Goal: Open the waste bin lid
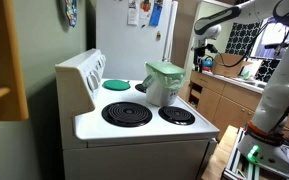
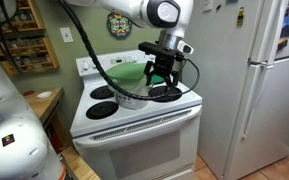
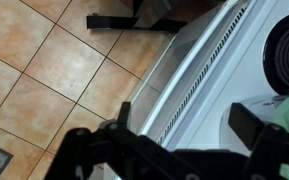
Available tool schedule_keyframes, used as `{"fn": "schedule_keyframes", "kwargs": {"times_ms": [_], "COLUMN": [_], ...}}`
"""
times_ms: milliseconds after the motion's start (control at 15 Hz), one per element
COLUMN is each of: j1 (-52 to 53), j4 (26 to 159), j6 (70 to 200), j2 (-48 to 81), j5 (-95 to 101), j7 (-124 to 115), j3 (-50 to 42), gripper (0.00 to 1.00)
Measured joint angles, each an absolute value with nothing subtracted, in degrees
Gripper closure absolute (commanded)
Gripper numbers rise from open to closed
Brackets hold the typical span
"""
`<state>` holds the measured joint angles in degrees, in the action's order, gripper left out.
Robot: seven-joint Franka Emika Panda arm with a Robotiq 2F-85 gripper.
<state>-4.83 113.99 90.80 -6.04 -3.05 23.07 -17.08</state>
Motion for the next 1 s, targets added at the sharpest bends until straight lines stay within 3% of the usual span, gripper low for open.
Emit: {"fn": "schedule_keyframes", "kwargs": {"times_ms": [1000], "j1": [-5.4], "j4": [114.0], "j6": [90.8], "j2": [-6.1], "j5": [-3.0], "j7": [23.1], "j3": [-16.2], "gripper": [0.00]}}
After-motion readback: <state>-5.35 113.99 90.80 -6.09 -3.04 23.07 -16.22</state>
